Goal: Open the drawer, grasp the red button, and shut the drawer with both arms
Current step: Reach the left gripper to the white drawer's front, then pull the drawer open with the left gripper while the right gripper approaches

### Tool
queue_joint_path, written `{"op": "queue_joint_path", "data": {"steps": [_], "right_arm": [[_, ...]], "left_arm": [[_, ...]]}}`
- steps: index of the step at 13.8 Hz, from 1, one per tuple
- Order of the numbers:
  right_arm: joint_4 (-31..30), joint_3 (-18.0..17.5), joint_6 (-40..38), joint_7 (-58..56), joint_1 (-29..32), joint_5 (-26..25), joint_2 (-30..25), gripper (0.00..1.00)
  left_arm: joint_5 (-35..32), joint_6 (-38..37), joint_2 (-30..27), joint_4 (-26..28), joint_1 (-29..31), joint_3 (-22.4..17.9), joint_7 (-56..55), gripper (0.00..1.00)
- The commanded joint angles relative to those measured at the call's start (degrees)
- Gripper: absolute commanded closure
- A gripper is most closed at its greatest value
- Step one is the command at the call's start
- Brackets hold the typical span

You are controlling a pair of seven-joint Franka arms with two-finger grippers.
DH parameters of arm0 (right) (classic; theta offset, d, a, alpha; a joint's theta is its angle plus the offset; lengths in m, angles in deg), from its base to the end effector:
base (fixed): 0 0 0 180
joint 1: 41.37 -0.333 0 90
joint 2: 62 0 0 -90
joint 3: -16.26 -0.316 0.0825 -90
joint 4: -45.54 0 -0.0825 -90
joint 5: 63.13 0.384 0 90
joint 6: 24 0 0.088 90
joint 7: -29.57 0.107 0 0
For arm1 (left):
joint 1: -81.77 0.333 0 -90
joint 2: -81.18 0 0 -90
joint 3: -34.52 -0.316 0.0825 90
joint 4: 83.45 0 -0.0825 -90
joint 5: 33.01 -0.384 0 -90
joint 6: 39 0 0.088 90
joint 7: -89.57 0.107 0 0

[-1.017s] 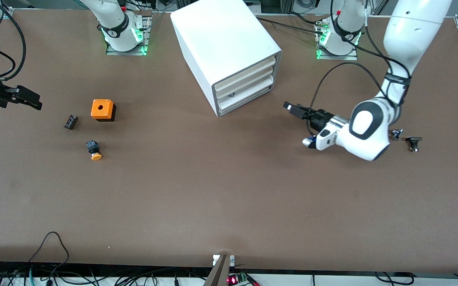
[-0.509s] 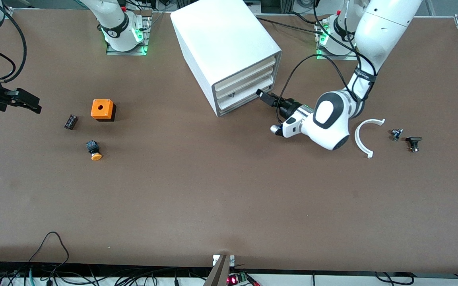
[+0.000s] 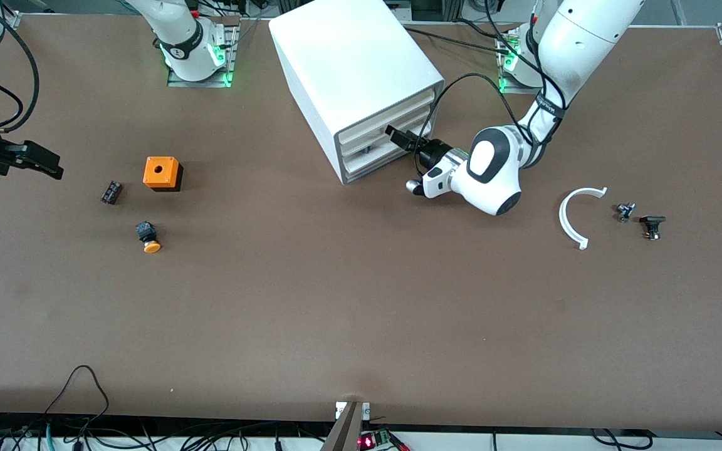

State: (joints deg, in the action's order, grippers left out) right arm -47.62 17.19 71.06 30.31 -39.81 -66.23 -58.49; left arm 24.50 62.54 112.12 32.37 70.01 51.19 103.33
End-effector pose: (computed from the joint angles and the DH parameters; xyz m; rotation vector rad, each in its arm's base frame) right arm 0.5769 -0.0302 0.5714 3.0859 -0.0784 -0.0447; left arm 0.4386 -0.3217 0.1925 2.0460 -0.0997 -0.9925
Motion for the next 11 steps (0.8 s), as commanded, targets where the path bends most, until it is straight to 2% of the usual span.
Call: {"op": "queue_joint_path", "data": {"steps": [1, 3, 7, 11], "right_arm": [[-0.96, -0.05, 0.12, 0.13, 0.11, 0.82, -0.88, 0.00], [-0.88, -0.40, 0.12, 0.13, 0.02, 0.99, -0.88, 0.00], [-0.88, -0.40, 0.12, 0.13, 0.02, 0.99, -0.79, 0.00], [-0.70, -0.57, 0.38, 0.22, -0.07, 1.08, -0.44, 0.00]], "left_arm": [[0.50, 0.77, -2.12, 1.95, 0.77, -0.06, 0.75, 1.00], [-0.02, 0.59, -2.91, 1.86, 2.08, -0.84, 0.22, 1.00], [-9.60, 0.42, -5.72, -0.68, 8.75, -3.39, 0.75, 1.00], [-9.87, 0.68, -5.72, -3.58, 10.09, -7.08, 4.17, 1.00]]}}
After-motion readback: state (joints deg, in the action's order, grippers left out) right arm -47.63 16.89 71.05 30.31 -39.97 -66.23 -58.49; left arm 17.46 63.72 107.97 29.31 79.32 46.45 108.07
